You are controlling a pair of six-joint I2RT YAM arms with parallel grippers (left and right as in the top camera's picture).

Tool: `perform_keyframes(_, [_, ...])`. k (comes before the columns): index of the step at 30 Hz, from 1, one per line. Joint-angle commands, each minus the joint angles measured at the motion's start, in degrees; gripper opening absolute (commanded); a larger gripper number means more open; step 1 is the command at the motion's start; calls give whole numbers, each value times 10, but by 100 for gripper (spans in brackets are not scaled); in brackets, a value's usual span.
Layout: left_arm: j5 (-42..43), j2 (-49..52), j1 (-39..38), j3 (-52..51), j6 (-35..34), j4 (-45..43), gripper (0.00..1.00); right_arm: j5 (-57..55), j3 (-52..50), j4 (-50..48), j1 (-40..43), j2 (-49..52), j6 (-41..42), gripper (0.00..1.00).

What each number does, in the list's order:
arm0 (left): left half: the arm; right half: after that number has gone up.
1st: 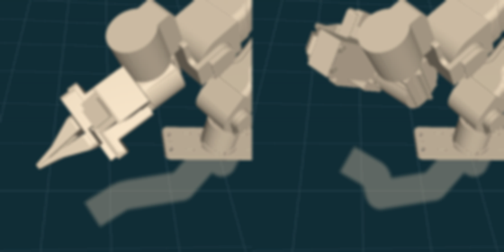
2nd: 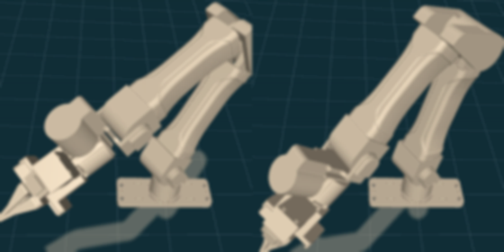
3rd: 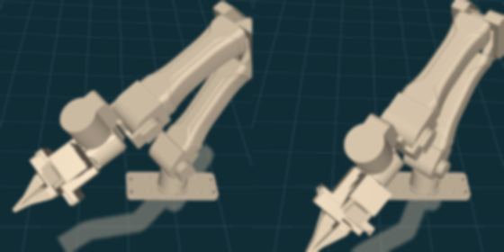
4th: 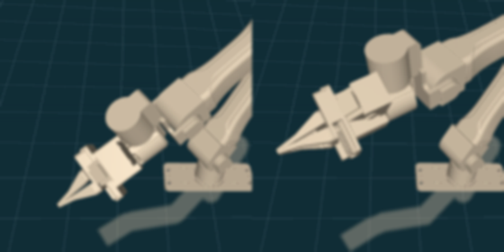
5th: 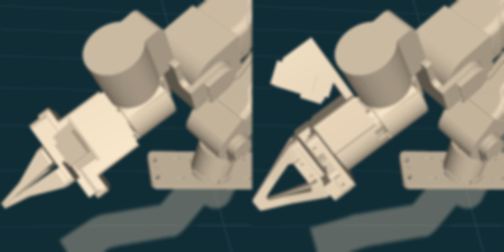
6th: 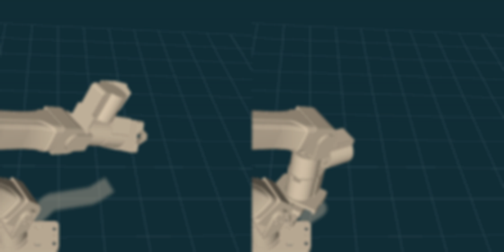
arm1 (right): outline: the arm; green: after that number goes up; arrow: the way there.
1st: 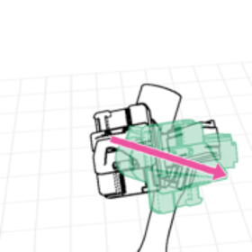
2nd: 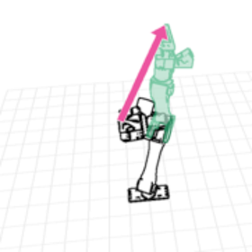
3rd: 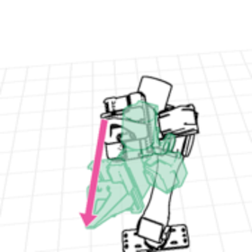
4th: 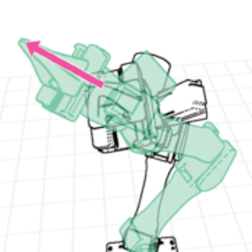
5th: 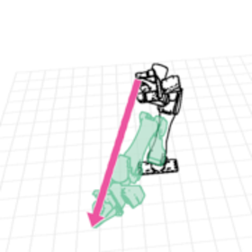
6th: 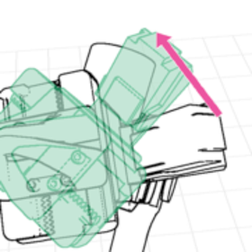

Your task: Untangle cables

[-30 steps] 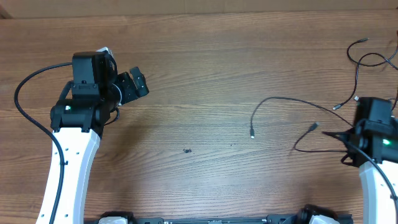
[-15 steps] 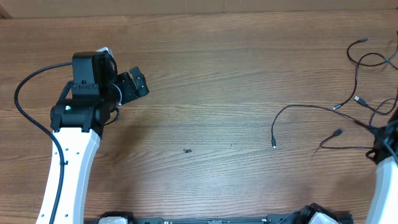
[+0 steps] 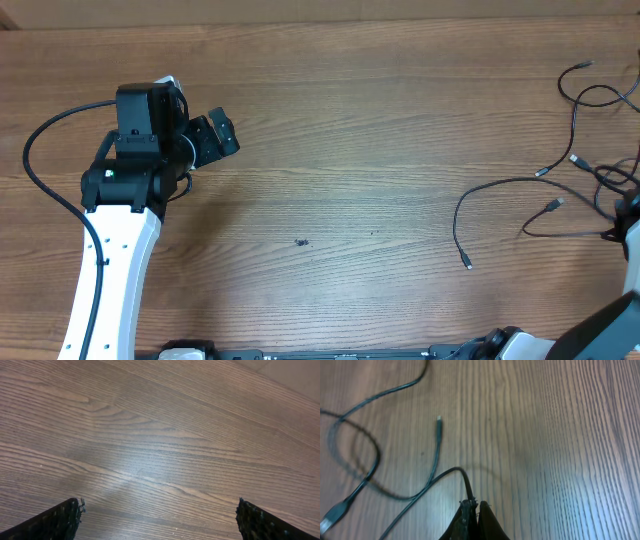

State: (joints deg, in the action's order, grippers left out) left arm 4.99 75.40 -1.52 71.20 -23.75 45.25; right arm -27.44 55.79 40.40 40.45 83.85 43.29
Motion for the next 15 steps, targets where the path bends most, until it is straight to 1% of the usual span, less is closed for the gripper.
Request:
perform_keyframes(1, [6, 2, 0, 12, 10, 0, 99, -5, 0, -19, 27, 23, 2, 4])
perform_keyframes(6, [6, 2, 0, 12, 10, 0, 99, 48, 0, -51, 84, 32, 2, 4])
perform_keyframes(11, [6, 3, 0, 12, 10, 0, 100, 120, 0, -110, 143, 33, 2, 4])
perform_keyframes(15, [6, 3, 0, 12, 10, 0, 100, 134, 0, -166, 169, 33, 2, 4])
